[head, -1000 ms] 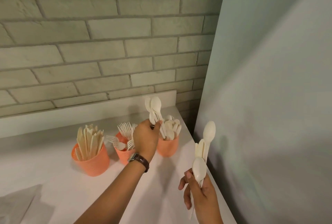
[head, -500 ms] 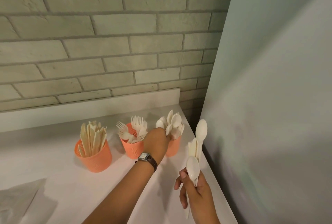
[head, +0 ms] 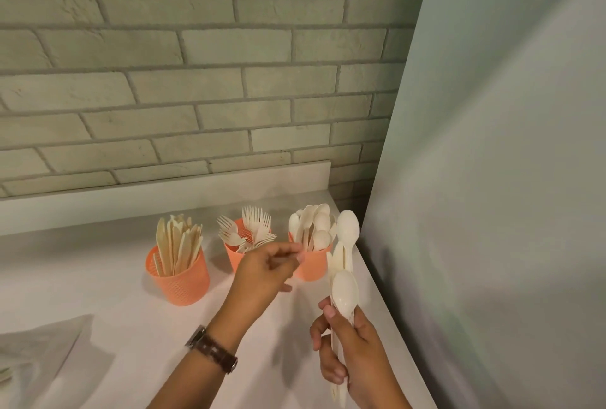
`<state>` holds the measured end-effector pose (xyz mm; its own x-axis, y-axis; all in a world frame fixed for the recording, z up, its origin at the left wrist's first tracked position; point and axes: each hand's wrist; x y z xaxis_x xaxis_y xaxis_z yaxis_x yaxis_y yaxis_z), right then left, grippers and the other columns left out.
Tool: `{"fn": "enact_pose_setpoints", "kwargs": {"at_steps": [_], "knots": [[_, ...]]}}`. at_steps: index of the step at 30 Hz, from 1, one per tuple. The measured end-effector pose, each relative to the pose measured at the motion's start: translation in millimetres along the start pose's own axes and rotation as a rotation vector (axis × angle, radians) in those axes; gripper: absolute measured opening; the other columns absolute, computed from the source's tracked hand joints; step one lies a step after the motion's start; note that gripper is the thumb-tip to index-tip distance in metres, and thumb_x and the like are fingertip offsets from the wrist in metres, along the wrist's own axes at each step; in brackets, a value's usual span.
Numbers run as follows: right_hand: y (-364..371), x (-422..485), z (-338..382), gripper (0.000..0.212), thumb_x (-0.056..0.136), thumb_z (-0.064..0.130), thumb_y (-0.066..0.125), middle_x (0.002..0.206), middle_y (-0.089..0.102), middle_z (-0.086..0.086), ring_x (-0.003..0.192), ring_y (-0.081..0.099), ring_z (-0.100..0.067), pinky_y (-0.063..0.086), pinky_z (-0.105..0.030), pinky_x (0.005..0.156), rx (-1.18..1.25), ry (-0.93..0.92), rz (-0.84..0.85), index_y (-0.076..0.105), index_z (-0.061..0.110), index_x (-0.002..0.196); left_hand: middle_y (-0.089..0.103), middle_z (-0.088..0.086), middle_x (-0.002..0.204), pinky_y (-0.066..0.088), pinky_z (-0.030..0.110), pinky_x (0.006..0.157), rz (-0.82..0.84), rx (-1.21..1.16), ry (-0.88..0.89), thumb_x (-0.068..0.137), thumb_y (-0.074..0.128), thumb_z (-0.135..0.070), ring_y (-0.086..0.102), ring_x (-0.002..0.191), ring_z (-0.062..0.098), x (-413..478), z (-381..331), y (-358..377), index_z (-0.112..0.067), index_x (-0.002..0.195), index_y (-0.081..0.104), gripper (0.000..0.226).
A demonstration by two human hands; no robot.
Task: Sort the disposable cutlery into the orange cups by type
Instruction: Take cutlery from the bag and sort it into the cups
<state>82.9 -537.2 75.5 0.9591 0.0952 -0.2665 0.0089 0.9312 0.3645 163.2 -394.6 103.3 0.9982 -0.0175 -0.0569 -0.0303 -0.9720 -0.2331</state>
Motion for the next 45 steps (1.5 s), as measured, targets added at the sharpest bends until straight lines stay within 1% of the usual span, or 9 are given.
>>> {"fn": "enact_pose_setpoints", "kwargs": {"at_steps": [5,12,16,20,24,30,35,38,45], "knots": [[6.9,-5.8,2.3,0.025,0.069,0.021,0.077,0.059,0.053,-0.015,0.025,0.026,-0.009,0.025,-0.01,0.035,0.119,0.078,0.179,0.057,0.007,0.076,0.074,-0.012,0.094,0.049,0.012,0.068,0.256,-0.138,-0.084,0.086,0.062,-0.02,0.062,0.076,-0.007,-45.3,0.9,-11.8,-0.03,0.09,0.073,0.016],[16.7,-10.4,-1.1,0.024,0.07,0.015,0.073,0.06,0.057,-0.018,0.026,0.03,-0.01,0.029,-0.012,0.037,0.011,0.07,0.313,0.063,-0.001,0.086,0.074,0.0,0.083,0.051,0.035,0.091,0.282,-0.23,-0.097,0.083,0.061,-0.021,0.068,0.07,0.012,-70.0,8.4,-21.4,-0.021,0.102,0.073,0.022],[22.5,-10.5,-4.0,0.027,0.08,0.025,0.069,0.058,0.06,-0.012,0.028,0.032,-0.013,0.028,-0.017,0.037,-0.198,0.011,0.179,0.061,0.0,0.083,0.074,-0.007,0.091,0.049,0.015,0.075,0.105,-0.173,-0.089,0.08,0.07,-0.018,0.067,0.089,0.015,-76.6,9.9,-25.8,-0.024,0.096,0.068,0.017],[29.2,-9.2,-8.7,0.015,0.091,0.025,0.057,0.049,0.054,-0.003,0.03,0.037,-0.011,0.028,-0.018,0.036,-0.403,-0.087,0.06,0.055,0.011,0.084,0.067,-0.016,0.077,0.046,0.014,0.067,-0.001,-0.007,0.009,0.068,0.077,-0.033,0.059,0.07,0.005,-93.8,8.7,-13.8,-0.029,0.077,0.065,0.016],[37.9,-0.3,-18.6,0.007,0.093,0.02,0.054,0.047,0.048,0.0,0.033,0.037,-0.006,0.03,-0.018,0.036,-0.505,-0.115,0.077,0.056,0.023,0.087,0.066,-0.014,0.078,0.051,0.028,0.073,-0.14,0.004,-0.044,0.044,0.073,-0.056,0.062,0.078,0.007,-92.9,18.3,-10.6,-0.024,0.076,0.051,0.05],[44.9,3.0,-44.1,0.02,0.078,0.02,0.064,0.062,0.061,0.007,0.043,0.054,0.0,0.04,-0.013,0.044,-0.594,-0.077,0.031,0.055,0.033,0.089,0.068,0.0,0.079,0.046,0.011,0.062,-0.123,0.004,-0.165,0.064,0.084,-0.02,0.062,0.064,0.004,-89.0,41.3,-21.1,-0.011,0.079,0.059,0.031],[45.9,7.1,-55.0,0.032,0.073,0.007,0.07,0.09,0.065,0.001,0.079,0.071,-0.006,0.059,-0.025,0.07,-0.585,-0.126,0.036,0.05,0.014,0.097,0.071,-0.008,0.074,0.044,0.009,0.058,-0.099,0.06,-0.178,0.056,0.088,-0.025,0.065,0.064,0.002,-94.8,50.3,-17.3,-0.022,0.072,0.069,0.026],[42.8,9.6,-57.6,0.041,0.068,0.015,0.075,0.093,0.066,0.003,0.086,0.069,-0.011,0.057,-0.023,0.075,-0.66,-0.144,0.04,0.046,0.029,0.094,0.071,-0.013,0.065,0.043,0.004,0.056,-0.153,0.06,-0.15,0.064,0.083,-0.014,0.065,0.061,-0.001,-96.1,53.0,-14.4,-0.028,0.064,0.071,0.018],[30.3,9.1,-43.0,0.047,0.059,0.023,0.079,0.073,0.065,0.0,0.036,0.047,-0.02,0.041,-0.025,0.036,-0.556,-0.053,0.078,0.051,0.02,0.098,0.072,0.016,0.066,0.051,0.018,0.067,0.036,-0.185,-0.204,0.077,0.069,-0.003,0.066,0.063,0.019,-86.5,46.5,-14.2,-0.005,0.073,0.076,0.008]]}}
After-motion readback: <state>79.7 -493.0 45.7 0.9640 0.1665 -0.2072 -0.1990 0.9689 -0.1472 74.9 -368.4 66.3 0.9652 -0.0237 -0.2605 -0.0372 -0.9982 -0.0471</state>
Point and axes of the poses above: each hand's wrist, its own x-axis towards the middle knuckle, its own y-axis out of the palm, z = x × y
